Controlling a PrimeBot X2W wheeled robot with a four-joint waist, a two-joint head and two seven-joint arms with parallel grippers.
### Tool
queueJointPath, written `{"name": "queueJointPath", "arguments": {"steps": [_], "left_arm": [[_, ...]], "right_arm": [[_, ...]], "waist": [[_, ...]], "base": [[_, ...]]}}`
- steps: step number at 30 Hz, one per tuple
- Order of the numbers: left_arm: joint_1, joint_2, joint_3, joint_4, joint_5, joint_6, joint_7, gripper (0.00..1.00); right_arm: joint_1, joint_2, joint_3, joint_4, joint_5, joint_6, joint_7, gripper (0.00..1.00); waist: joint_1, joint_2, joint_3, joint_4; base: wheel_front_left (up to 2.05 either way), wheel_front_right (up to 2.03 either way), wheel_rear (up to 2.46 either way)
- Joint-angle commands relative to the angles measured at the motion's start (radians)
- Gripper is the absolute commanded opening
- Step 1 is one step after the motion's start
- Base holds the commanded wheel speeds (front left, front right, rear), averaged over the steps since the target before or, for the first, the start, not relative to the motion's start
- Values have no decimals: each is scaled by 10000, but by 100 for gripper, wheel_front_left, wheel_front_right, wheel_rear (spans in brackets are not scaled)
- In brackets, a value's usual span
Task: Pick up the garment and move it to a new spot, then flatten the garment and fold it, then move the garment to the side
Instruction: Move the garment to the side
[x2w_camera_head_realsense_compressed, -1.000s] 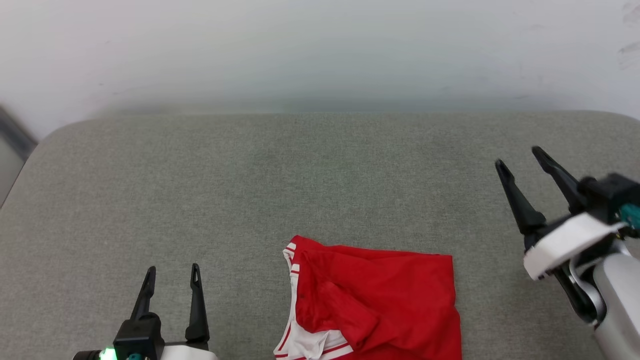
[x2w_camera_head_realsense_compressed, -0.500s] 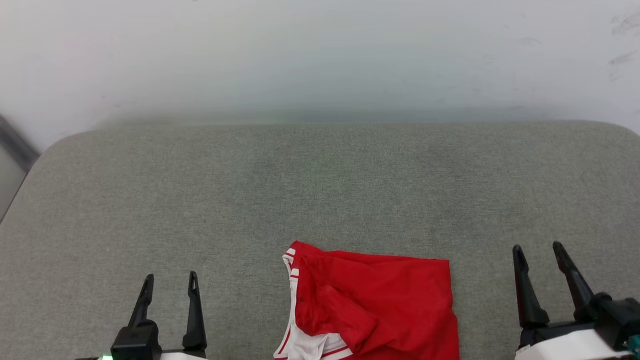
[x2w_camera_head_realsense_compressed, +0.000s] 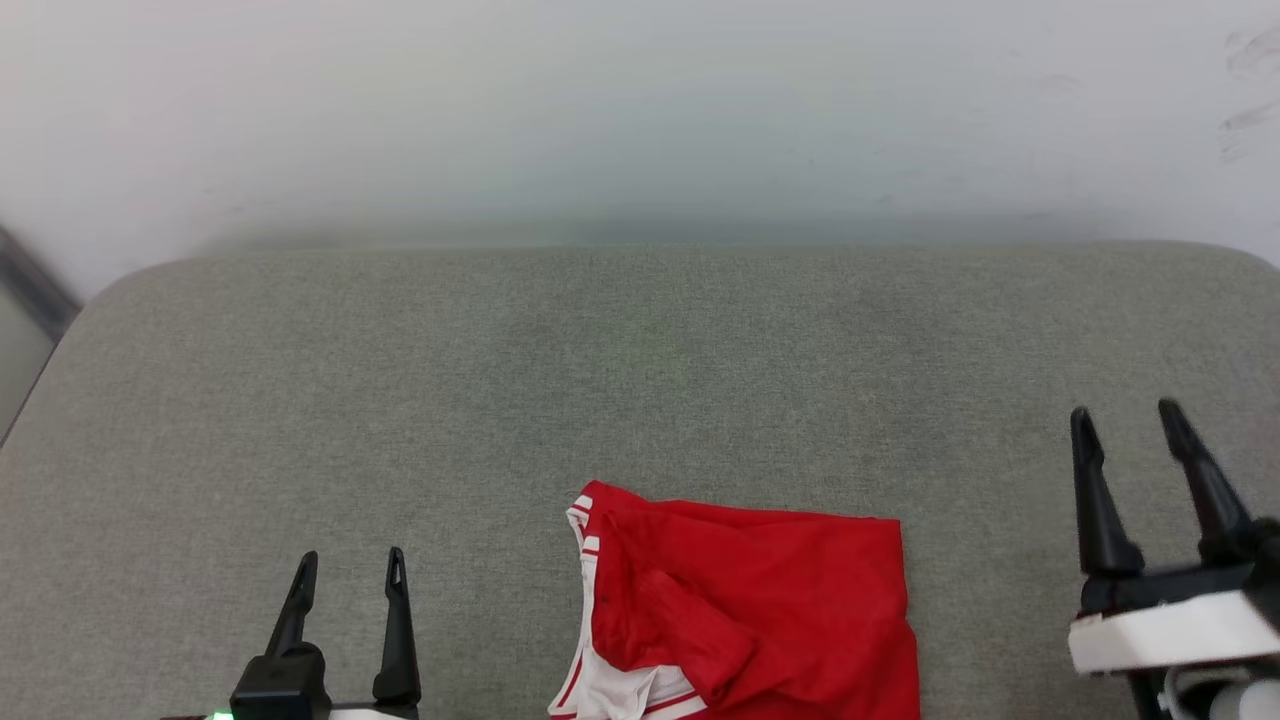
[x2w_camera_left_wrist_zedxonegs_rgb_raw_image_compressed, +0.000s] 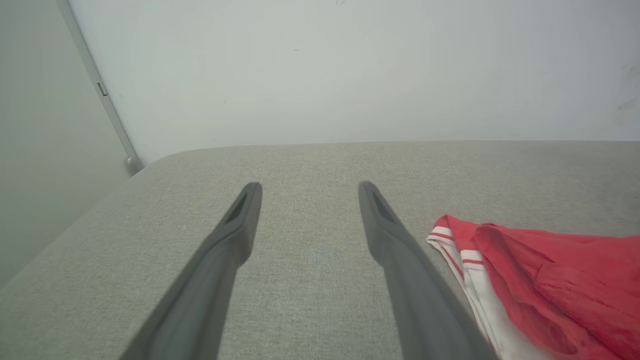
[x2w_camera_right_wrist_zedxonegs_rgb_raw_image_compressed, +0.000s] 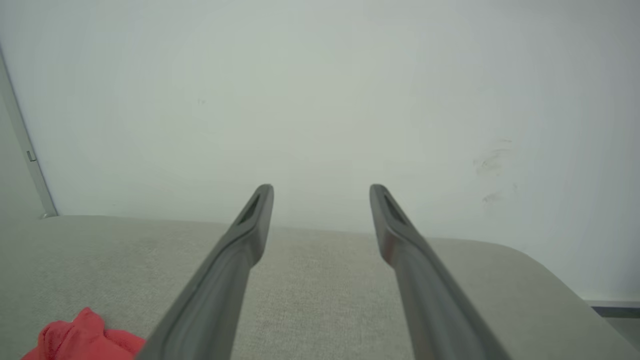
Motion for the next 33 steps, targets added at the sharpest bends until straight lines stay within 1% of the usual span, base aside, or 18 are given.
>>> {"name": "queueJointPath", "arguments": {"steps": [1,3,4,6,8,9,10,12,13,14,17,18,19,22,25,33], "left_arm": [[-20,-15,-50,2,33,-27,-19,100],[-59,-15,-89,17,39,-39,-19,100],[-85,-16,-100,19,36,-36,-19,100],[-118,-16,-104,21,27,-42,-19,100],[-160,-15,-106,24,20,-50,-19,100],[-160,-15,-106,24,20,-50,-19,100],[-204,-18,-119,14,17,-59,-19,100],[-232,-17,-113,-2,12,-57,-19,100],[-232,-17,-113,-2,12,-57,-19,100],[-264,-18,-125,-13,13,-58,-19,100],[-337,-18,-164,-30,6,-79,-19,100],[-449,-20,-214,-26,5,-84,-19,100],[-449,-20,-214,-26,5,-84,-19,100],[-616,-20,-309,-33,-7,-78,-19,100],[-774,-20,-396,-32,-30,-70,-19,100],[-1158,-22,-596,-1,-54,-17,-19,100]], "right_arm": [[-627,-423,122,-120,99,-4,-17,100],[-1352,-1004,447,-159,320,-4,306,100],[-1691,-1332,759,-189,477,-4,645,100],[-2342,-1988,1400,-178,1010,-4,1610,100],[-2939,-2679,2164,-105,1801,-4,3086,100],[-2939,-2679,2164,-105,1801,-4,3086,100],[-3434,-3276,2802,-72,2820,-6,4673,100],[-3757,-3730,3300,49,4027,-4,6391,100],[-3757,-3730,3300,49,4027,-4,6391,100],[-3910,-3961,3454,101,4605,-4,7148,100],[-3991,-4362,3719,461,6202,-4,9181,100],[-3836,-4517,3859,740,7033,-4,10212,100],[-3836,-4517,3859,740,7033,-4,10212,100],[-3610,-4579,3905,1176,7674,-4,10952,100],[-3384,-4348,4027,1617,8092,-4,11196,100],[-3057,-3393,4458,2949,8712,-4,10638,100]], "waist": [[0,-1,33,21],[0,-1,71,60],[0,-1,97,83],[0,-1,147,127],[0,-1,194,161],[0,-1,194,161],[0,-1,252,200],[0,-1,319,230],[0,-1,319,230],[0,-1,369,254],[0,-1,539,340],[0,-1,677,418],[0,-1,677,418],[0,-1,910,565],[0,-1,1151,720],[0,-1,1710,1050]], "base": [[0,0,0],[0,0,0],[0,0,0],[0,0,0],[0,0,0],[0,0,0],[0,0,0],[0,0,0],[0,0,0],[0,0,0],[0,0,0],[0,0,0],[0,0,0],[0,0,0],[0,0,0],[0,0,0]]}}
